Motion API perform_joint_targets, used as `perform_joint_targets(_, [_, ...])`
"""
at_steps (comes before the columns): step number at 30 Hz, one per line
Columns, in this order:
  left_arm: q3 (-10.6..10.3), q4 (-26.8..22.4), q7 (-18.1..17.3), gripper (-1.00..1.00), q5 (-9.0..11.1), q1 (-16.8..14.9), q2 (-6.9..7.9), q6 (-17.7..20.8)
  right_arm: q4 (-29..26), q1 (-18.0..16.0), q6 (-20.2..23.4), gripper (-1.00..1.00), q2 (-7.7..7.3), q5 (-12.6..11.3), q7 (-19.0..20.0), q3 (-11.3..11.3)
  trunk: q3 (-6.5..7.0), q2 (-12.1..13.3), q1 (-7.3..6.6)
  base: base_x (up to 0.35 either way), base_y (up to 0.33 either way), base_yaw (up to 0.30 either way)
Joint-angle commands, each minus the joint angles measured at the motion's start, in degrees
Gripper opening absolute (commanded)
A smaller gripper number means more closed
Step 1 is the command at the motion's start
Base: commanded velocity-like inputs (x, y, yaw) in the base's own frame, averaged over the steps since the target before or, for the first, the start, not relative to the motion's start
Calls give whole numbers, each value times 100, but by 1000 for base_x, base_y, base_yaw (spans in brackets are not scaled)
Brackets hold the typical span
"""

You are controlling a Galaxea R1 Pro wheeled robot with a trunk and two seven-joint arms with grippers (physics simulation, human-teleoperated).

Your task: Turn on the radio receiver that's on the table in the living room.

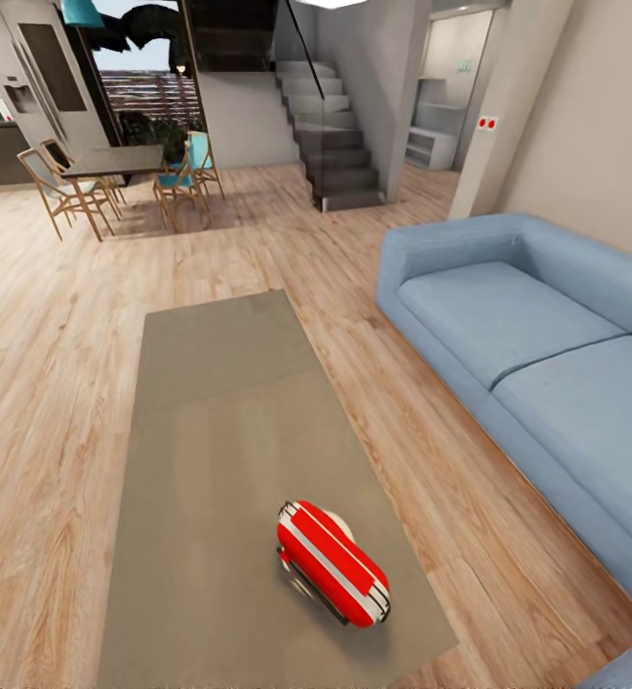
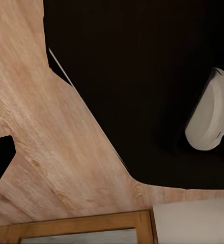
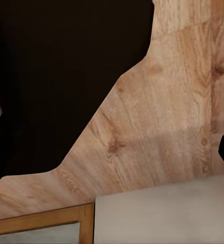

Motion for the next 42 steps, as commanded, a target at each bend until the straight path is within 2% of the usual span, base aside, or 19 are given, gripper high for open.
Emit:
perform_joint_targets(1, [0, 0, -1, 100, 0, 0, 0, -1, 1, 0, 0, 100, 0, 0, 0, 4, -10, 0, 0, 0, 0, 0])
perform_joint_targets(42, [9, 8, 4, 100, 0, 0, -9, 1, -1, 0, 9, 100, -9, 0, 0, 19, -394, 0, 0, 0, 0, 0])
